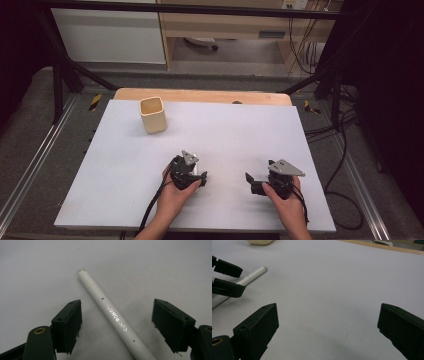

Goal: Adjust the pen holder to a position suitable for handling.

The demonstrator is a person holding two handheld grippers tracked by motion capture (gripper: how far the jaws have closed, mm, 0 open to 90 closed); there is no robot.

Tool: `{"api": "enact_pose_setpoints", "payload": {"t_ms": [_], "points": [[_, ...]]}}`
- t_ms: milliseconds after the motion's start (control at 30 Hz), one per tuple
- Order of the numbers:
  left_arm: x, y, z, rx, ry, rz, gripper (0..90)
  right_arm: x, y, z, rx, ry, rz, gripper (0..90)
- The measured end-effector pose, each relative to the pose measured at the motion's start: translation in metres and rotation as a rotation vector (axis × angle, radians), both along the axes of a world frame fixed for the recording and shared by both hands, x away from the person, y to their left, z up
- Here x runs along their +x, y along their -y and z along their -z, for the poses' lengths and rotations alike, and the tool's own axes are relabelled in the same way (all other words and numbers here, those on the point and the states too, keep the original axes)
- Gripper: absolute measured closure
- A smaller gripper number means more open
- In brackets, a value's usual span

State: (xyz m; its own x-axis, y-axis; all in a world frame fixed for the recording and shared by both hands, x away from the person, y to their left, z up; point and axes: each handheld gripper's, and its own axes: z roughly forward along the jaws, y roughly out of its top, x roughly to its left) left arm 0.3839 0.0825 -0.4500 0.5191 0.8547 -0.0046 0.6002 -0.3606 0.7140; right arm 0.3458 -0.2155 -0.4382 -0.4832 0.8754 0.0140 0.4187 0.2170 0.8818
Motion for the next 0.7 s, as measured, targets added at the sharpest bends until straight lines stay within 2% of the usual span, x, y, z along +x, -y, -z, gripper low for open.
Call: {"api": "enact_pose_setpoints", "payload": {"t_ms": [333, 500, 700], "points": [[0.010, 0.000, 0.000, -0.022, 0.008, -0.047, 27.3, 0.002, -0.001, 0.000, 0.005, 0.000, 0.005, 4.0], [0.014, 0.004, -0.001, -0.015, 0.010, -0.049, 35.8, 0.003, -0.001, 0.000, 0.005, -0.001, 0.006, 4.0], [0.019, 0.006, 0.000, -0.020, 0.001, -0.079, 44.5, 0.003, -0.001, -0.001, 0.010, -0.002, 0.005, 4.0]]}}
